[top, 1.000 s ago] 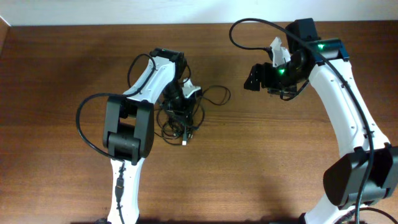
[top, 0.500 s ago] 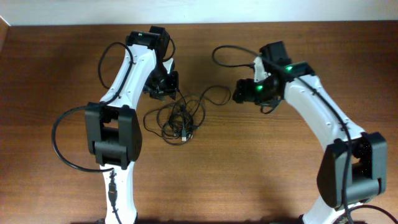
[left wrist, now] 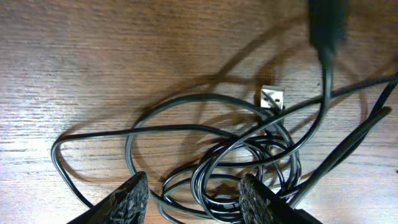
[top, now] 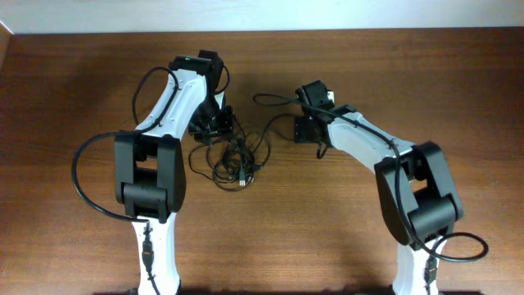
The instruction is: Untangle cables
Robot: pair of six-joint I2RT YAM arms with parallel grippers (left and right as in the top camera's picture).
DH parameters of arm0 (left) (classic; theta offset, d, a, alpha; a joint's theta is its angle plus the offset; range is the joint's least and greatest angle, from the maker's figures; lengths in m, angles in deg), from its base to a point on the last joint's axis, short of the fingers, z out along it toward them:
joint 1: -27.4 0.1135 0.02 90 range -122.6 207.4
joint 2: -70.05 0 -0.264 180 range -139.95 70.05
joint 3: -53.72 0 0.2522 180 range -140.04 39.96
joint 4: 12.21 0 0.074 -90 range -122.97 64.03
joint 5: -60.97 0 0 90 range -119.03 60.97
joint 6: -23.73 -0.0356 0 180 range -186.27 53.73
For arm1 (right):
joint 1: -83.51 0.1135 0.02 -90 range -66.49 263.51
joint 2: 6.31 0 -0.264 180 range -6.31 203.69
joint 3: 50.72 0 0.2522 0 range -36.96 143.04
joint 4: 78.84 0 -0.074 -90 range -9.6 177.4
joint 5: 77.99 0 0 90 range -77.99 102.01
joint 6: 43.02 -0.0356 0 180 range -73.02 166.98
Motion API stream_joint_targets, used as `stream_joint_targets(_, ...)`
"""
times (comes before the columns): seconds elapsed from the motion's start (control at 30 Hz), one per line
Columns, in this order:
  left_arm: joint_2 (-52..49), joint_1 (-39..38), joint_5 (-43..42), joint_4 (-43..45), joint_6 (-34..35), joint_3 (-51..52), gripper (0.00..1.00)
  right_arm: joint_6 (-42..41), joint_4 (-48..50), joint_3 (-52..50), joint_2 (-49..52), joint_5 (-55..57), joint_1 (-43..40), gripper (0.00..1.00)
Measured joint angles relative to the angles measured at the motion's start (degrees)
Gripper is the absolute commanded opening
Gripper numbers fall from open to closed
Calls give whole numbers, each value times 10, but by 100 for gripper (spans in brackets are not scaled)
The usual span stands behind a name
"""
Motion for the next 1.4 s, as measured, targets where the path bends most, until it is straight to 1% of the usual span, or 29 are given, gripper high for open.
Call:
stream_joint_targets(0.1,0,0,0,3,0,1,49,-7,-28,4,0,45,0,83)
stream_joint_targets(0.13,0,0,0,4,0,1,49,-12,-56,9,0,72,0,82)
stream_joint_targets(0.2,0,0,0,11,0,1,49,-23,-104,13,-2,122,0,74)
stream_joint_targets(0.27,0,0,0,13,0,1,49,-29,-139,12,-2,164,-5,59)
stream_joint_targets(0.3,0,0,0,13,0,1,49,-29,-153,11,-2,173,-10,48)
stream_joint_targets(0.33,0,0,0,13,0,1,49,-30,-166,8,-1,183,-23,43)
stream_joint_targets(0.37,0,0,0,13,0,1,49,-30,-183,6,0,186,-37,41)
stream_joint_targets(0.43,0,0,0,13,0,1,49,-29,-203,6,4,194,-60,33)
stream_joint_targets(0.47,0,0,0,14,0,1,49,-29,-216,5,5,196,-75,27)
stream_joint_targets(0.5,0,0,0,15,0,1,49,-28,-221,5,5,196,-85,14)
stream_joint_targets(0.53,0,0,0,15,0,1,49,-28,-226,4,7,196,-93,4)
stream_joint_targets(0.63,0,0,0,15,0,1,46,-28,-229,3,10,190,-105,4)
stream_joint_targets(0.73,0,0,0,15,0,1,39,-27,-231,3,11,182,-105,4)
stream_joint_targets(0.8,0,0,-1,14,-2,1,39,-22,-267,9,12,179,-105,4)
stream_joint_targets(0.87,0,0,0,8,-4,1,40,-18,-337,53,12,174,-104,4)
stream_joint_targets(0.97,0,0,0,-1,-16,1,45,-12,-438,190,-19,153,-95,4)
stream_joint_targets(1.0,0,0,-2,-1,-17,1,45,-3,-459,233,-38,127,-90,4)
stream_joint_targets(1.07,0,0,-24,-1,-29,1,46,21,-469,273,-64,68,-84,4)
stream_joint_targets(1.13,0,0,-85,-1,-71,1,48,44,-469,290,-90,-16,-77,4)
stream_joint_targets(1.2,0,0,-152,-7,-117,2,47,53,-466,289,-94,-103,-77,4)
stream_joint_targets(1.23,0,0,-168,-9,-127,4,45,54,-465,289,-94,-132,-77,4)
stream_joint_targets(1.27,0,0,-177,-9,-132,7,40,56,-462,289,-94,-155,-77,4)
stream_joint_targets(1.3,0,0,-189,-9,-140,19,37,58,-458,289,-94,-180,-77,4)
stream_joint_targets(1.4,0,0,-203,-10,-150,76,30,60,-457,289,-94,-206,-77,4)
